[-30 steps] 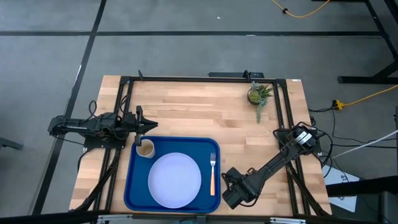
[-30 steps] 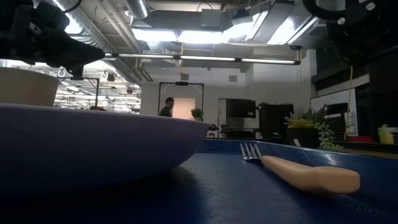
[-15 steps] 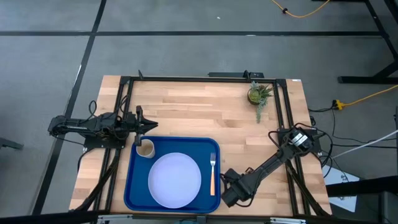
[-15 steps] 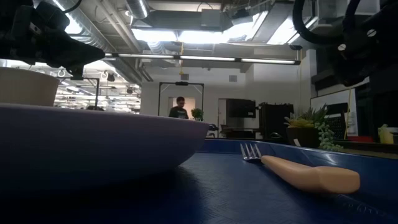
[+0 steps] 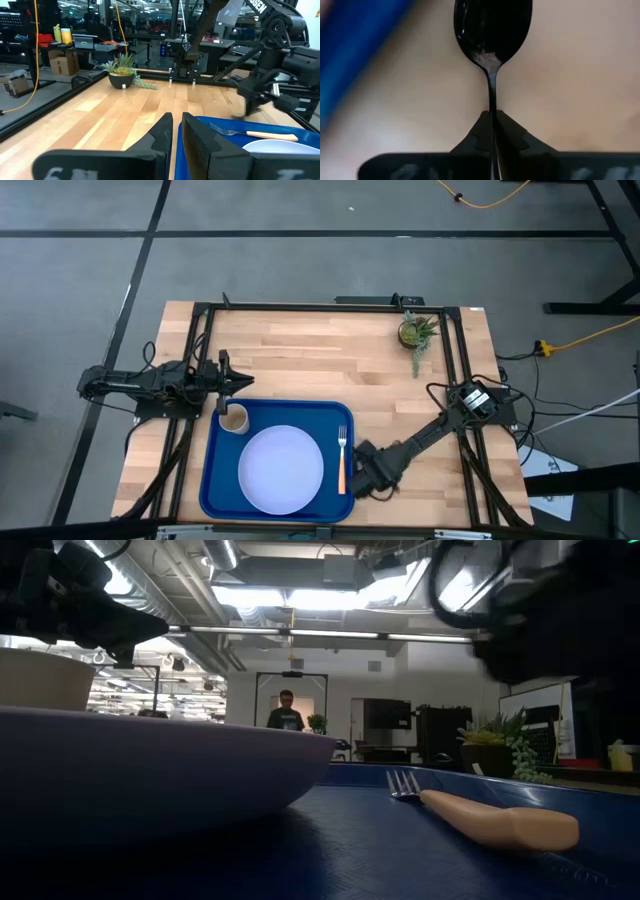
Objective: Pick and place plate/cup/fork/spoon on tray
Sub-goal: Put the black spoon on the blue serving tray between the purple plate and orange fork
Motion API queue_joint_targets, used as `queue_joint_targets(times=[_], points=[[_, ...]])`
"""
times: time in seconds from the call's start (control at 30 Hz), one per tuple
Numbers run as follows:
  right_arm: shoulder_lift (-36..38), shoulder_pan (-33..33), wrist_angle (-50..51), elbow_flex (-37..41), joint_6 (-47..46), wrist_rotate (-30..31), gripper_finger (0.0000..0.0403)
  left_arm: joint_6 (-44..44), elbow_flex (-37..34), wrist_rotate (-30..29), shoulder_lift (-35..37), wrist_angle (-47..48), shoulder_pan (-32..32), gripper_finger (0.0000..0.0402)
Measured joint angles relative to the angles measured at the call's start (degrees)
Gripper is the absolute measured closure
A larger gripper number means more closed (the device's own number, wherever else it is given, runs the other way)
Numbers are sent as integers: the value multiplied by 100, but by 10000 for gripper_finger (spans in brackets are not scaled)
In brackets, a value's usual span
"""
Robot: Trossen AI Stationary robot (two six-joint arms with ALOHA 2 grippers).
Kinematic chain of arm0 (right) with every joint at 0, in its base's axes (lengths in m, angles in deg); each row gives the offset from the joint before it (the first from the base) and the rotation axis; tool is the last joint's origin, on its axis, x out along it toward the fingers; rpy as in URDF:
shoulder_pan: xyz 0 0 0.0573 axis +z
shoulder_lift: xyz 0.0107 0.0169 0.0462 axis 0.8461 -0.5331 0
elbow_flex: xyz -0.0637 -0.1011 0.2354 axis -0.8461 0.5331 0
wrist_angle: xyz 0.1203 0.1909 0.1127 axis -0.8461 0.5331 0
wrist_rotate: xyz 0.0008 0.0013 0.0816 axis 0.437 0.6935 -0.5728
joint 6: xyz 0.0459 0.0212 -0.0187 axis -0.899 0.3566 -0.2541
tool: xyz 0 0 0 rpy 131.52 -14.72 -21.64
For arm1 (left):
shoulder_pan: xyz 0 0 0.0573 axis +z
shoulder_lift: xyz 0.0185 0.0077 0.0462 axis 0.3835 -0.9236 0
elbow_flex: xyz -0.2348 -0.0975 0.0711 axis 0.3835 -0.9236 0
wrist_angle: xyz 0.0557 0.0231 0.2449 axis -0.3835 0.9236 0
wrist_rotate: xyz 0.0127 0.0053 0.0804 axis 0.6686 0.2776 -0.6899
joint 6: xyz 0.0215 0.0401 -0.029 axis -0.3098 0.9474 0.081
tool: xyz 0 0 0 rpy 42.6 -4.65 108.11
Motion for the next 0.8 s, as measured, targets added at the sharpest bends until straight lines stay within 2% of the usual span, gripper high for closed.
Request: queue_joint_targets(times=[0.13,0.27,0.4,0.6,0.8], points=[[214,-107,460,-376,-15,624,399,2,0,0,-2,0,-2,368],[302,-138,850,-894,-15,889,400,2,0,0,-1,-1,-1,368],[333,-308,719,-1252,-18,1302,401,0,0,0,0,-2,0,368],[299,-705,-231,-1186,-63,1132,400,1,0,0,-1,-2,-1,368],[280,-942,-799,-1175,-962,959,400,0,0,0,-2,-2,0,368]])
